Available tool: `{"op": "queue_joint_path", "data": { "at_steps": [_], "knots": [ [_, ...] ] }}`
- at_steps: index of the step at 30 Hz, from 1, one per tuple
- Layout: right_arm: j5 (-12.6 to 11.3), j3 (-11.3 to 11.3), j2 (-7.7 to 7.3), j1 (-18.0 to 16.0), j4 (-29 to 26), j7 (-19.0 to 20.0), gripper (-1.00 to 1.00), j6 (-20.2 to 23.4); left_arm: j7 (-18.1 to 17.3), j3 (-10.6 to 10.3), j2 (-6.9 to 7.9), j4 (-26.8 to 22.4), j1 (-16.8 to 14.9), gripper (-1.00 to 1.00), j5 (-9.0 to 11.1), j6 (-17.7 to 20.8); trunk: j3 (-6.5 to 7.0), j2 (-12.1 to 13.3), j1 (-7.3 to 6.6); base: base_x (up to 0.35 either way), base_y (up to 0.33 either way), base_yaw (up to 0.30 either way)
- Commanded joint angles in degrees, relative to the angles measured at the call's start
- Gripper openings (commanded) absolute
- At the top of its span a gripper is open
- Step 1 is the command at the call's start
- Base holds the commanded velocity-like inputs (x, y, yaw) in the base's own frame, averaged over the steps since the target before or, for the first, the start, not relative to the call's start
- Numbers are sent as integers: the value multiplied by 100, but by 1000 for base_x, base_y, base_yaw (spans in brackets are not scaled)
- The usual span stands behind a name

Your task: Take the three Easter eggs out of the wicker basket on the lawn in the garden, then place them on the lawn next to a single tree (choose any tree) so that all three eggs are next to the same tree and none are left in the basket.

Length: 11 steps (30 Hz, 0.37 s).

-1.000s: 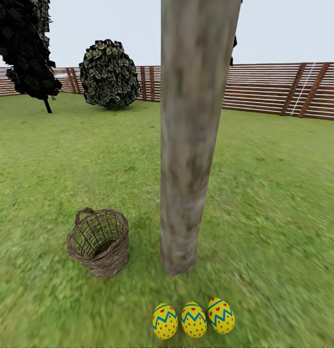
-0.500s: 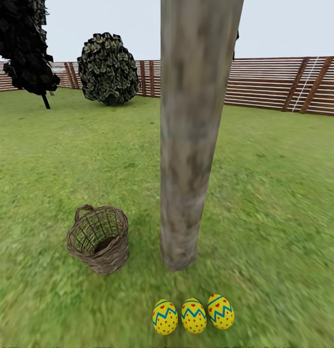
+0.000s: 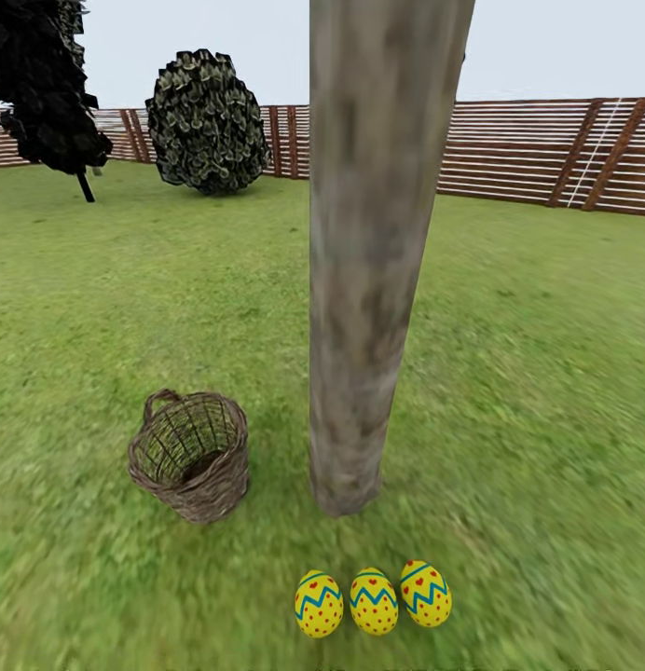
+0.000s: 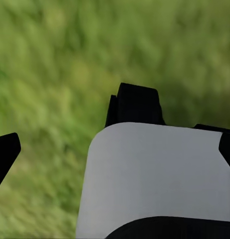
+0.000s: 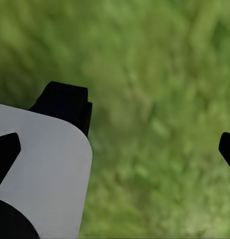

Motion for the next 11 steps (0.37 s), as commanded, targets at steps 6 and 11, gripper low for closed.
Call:
{"op": "queue_joint_path", "data": {
  "at_steps": [6,11],
  "knots": [
    [61,-47,3,-9,46,8,100,-34,-32,-46,-5,12,-5,100,61,11,-12,-2,-1,0,0,0],
    [49,-46,5,-9,57,10,100,-31,-32,-47,-2,12,-5,100,61,11,-12,-2,-1,0,0,0]
  ]
}}
